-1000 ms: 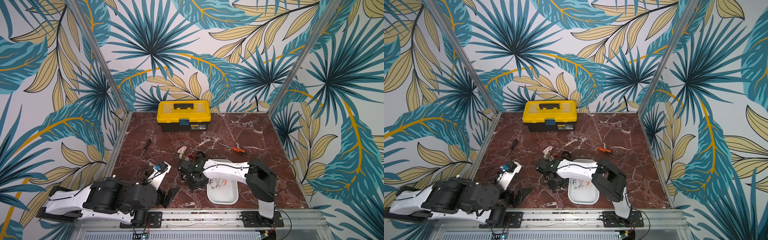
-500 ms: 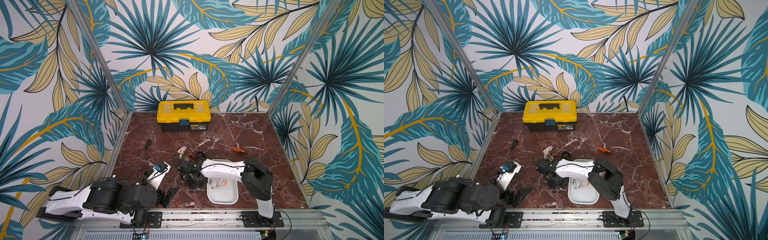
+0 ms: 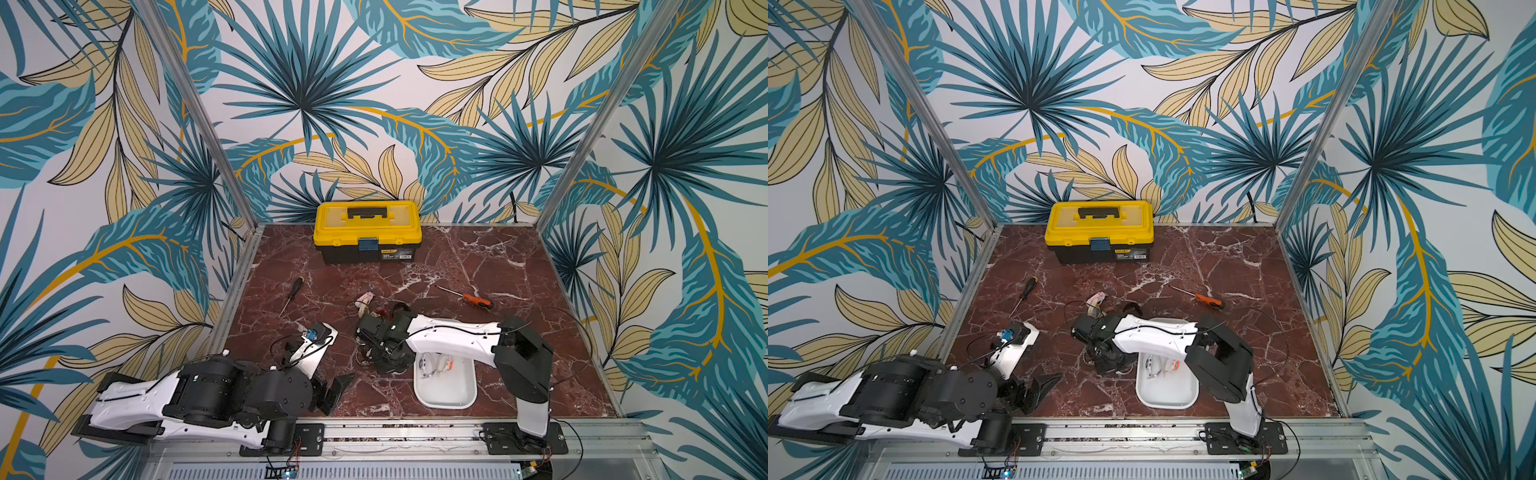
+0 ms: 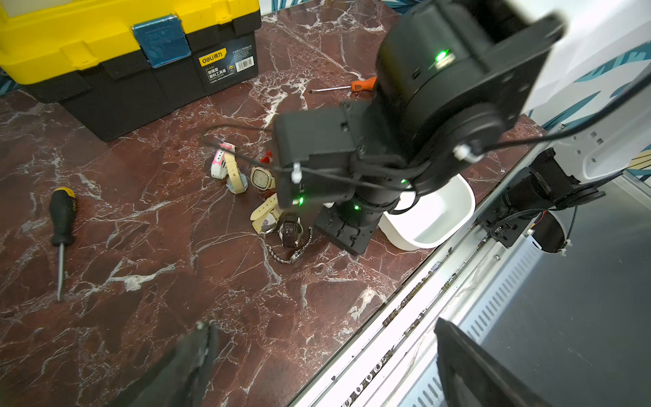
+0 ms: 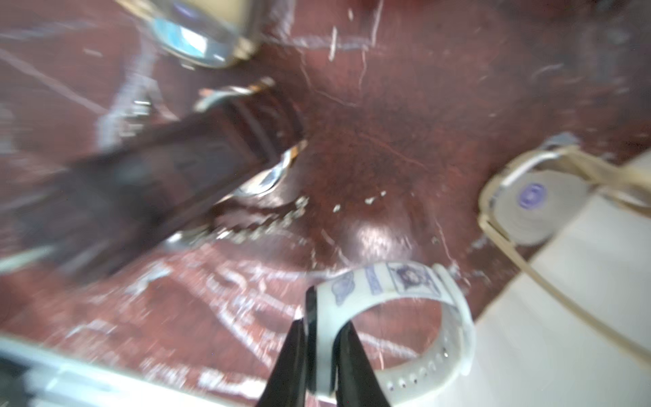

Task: Put the watch into the storage box
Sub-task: Pick up the watch at the center of the board, then place the watch in the storage box.

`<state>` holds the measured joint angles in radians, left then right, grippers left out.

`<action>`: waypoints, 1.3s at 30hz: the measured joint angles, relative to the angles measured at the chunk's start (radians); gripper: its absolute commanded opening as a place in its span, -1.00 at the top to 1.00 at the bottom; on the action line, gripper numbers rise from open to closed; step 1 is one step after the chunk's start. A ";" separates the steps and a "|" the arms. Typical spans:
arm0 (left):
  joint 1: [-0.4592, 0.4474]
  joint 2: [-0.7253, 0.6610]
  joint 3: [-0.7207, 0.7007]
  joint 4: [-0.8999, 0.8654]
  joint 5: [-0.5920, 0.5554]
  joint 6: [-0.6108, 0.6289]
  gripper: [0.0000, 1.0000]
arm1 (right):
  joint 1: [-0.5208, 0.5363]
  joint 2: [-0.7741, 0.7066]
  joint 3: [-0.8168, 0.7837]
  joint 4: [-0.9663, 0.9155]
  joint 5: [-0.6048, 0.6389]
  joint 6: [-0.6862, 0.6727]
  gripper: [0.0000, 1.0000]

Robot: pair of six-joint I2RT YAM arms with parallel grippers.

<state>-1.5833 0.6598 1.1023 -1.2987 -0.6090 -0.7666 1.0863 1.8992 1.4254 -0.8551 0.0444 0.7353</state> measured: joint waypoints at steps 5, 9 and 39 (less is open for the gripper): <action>0.000 0.000 0.000 0.007 -0.001 0.017 -1.00 | -0.008 -0.190 0.008 -0.012 0.006 -0.003 0.69; 0.000 0.005 0.000 0.025 0.000 0.034 -1.00 | -0.050 -0.322 -0.012 -0.035 0.028 -0.006 0.69; 0.000 0.033 -0.026 0.106 0.002 0.068 -1.00 | -0.441 -0.228 -0.330 0.011 0.045 -0.195 0.68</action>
<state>-1.5833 0.6926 1.0763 -1.1927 -0.6075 -0.6987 0.6456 1.6711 1.0958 -0.8436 0.0895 0.5407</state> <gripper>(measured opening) 0.999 0.165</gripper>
